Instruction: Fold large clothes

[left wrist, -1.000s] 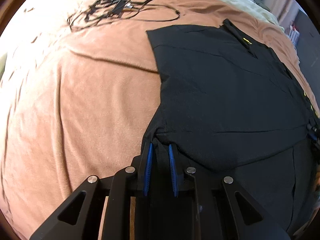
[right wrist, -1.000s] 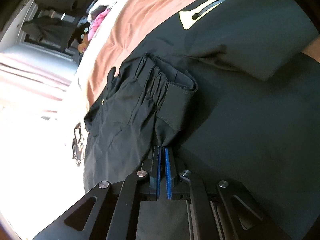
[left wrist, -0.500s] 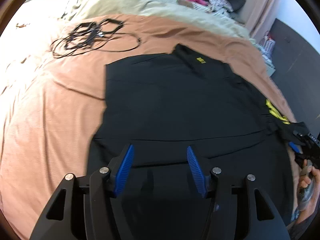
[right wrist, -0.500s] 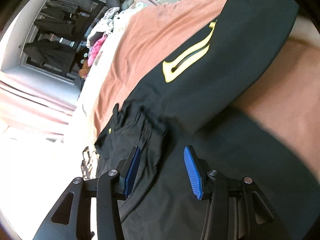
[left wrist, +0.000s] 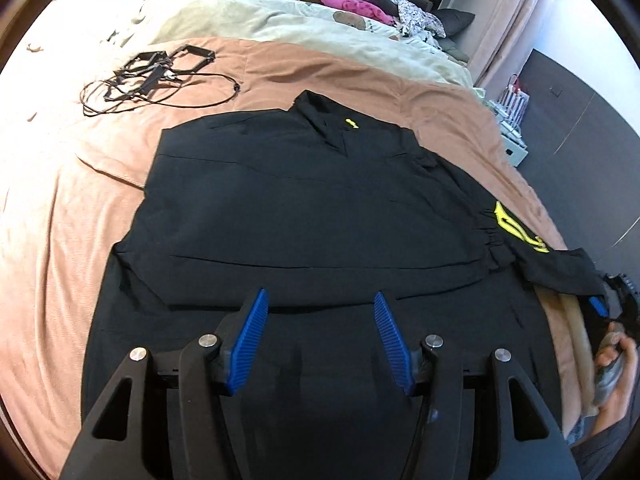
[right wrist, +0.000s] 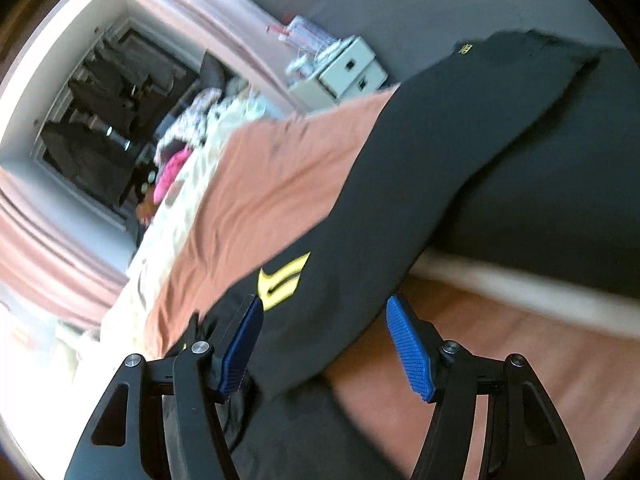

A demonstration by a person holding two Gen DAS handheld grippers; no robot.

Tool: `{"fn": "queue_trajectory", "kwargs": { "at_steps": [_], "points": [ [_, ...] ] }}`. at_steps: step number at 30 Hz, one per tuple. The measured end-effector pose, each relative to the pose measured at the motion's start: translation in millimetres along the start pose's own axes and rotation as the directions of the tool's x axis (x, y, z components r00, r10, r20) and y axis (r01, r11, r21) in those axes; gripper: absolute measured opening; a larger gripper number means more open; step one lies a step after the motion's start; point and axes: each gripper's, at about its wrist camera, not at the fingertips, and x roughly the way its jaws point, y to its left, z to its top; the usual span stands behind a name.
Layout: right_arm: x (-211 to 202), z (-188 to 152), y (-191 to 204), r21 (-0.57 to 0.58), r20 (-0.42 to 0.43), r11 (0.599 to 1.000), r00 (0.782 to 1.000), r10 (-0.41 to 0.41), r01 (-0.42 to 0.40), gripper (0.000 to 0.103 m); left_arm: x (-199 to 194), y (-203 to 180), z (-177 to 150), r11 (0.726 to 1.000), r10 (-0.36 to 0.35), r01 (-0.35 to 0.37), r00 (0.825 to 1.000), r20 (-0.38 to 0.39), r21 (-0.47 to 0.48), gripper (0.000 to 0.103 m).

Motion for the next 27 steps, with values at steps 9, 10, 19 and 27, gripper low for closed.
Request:
{"fn": "queue_trajectory", "kwargs": {
  "at_steps": [9, 10, 19, 27],
  "points": [
    [-20, 22, -39, 0.144, 0.082, 0.984, 0.992, 0.094, -0.105, 0.048, 9, 7, -4, 0.999, -0.024, 0.023, 1.0, -0.006, -0.047, 0.056],
    [-20, 22, -43, 0.162, 0.081, 0.98, 0.991, 0.104, -0.116, 0.046, 9, 6, -4, 0.999, -0.025, 0.025, 1.0, -0.005, -0.04, 0.056],
    [-39, 31, -55, 0.226, 0.173, 0.967, 0.982, 0.077, -0.116, 0.046, 10, 6, -3, 0.999, -0.029, 0.029, 1.0, 0.0, -0.041, 0.056],
    [-20, 48, -69, 0.247, 0.184, 0.964, 0.982, 0.05, -0.096, 0.034, 13, 10, -2, 0.996, -0.038, 0.037, 0.999, -0.007, -0.078, 0.056]
  ]
}}
